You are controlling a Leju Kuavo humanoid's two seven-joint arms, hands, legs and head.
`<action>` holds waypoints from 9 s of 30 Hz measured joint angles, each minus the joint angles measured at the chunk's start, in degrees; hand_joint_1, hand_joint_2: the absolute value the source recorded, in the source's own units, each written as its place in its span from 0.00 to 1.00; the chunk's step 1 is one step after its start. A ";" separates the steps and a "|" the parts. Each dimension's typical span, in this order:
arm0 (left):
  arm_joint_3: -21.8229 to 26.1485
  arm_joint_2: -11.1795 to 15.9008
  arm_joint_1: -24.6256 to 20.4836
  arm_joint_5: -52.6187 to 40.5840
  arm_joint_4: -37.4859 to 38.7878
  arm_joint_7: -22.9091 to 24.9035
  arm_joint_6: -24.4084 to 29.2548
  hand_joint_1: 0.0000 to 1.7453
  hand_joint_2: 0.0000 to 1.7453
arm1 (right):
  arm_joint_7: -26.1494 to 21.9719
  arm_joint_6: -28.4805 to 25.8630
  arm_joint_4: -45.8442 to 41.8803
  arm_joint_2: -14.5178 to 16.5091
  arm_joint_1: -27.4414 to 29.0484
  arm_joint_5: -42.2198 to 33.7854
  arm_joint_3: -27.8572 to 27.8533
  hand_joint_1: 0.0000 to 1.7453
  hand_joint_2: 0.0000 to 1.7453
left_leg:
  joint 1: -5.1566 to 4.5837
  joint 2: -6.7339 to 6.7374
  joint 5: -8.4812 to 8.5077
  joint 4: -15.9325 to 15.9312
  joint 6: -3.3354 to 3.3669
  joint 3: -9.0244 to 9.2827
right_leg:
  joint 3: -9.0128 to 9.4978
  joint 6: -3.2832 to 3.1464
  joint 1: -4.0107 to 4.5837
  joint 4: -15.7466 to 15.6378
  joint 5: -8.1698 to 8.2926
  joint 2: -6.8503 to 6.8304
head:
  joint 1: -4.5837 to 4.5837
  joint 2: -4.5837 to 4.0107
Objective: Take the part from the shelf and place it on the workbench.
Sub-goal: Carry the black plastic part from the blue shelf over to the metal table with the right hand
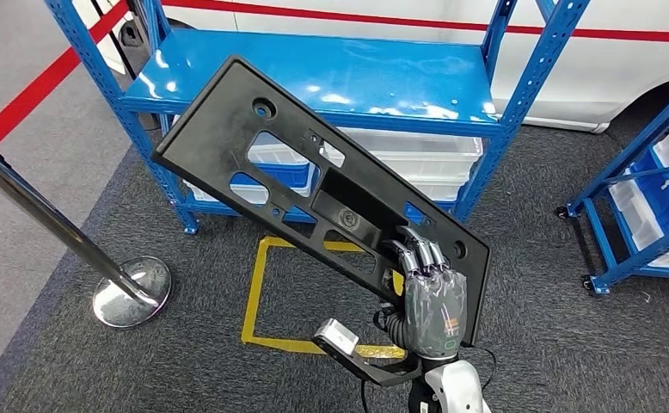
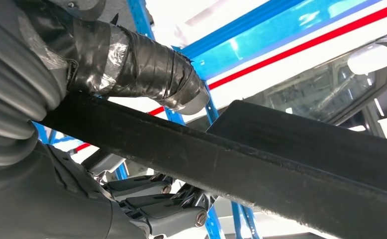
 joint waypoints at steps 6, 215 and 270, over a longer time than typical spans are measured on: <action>0.00 -0.02 0.04 0.11 0.00 -0.05 0.00 0.00 1.00 | 0.01 -0.38 -0.36 -0.21 0.92 -0.16 -1.04 1.00 1.00 | 0.01 0.80 0.69 -0.29 0.99 -0.50 | -6.29 0.69 -0.17 14.76 -7.07 -0.17 | 0.05 0.00; 0.00 -0.84 0.36 1.07 -0.09 -1.19 -1.04 0.00 1.00 | -30.69 -5.54 -25.70 17.33 27.24 -20.57 -33.66 1.00 1.00 | -0.11 -1.91 -2.00 -0.69 0.86 1.82 | -0.87 -0.17 0.18 1.19 -1.53 4.59 | 1.02 0.00; -0.02 -1.04 0.94 1.03 -0.09 -2.45 -2.20 0.00 1.00 | -31.76 -5.54 -25.27 17.24 27.52 -21.84 -34.21 1.00 1.00 | 0.21 -2.38 -3.44 4.04 -1.18 -0.10 | 1.74 -1.35 0.19 -1.07 -1.33 4.51 | 1.16 0.00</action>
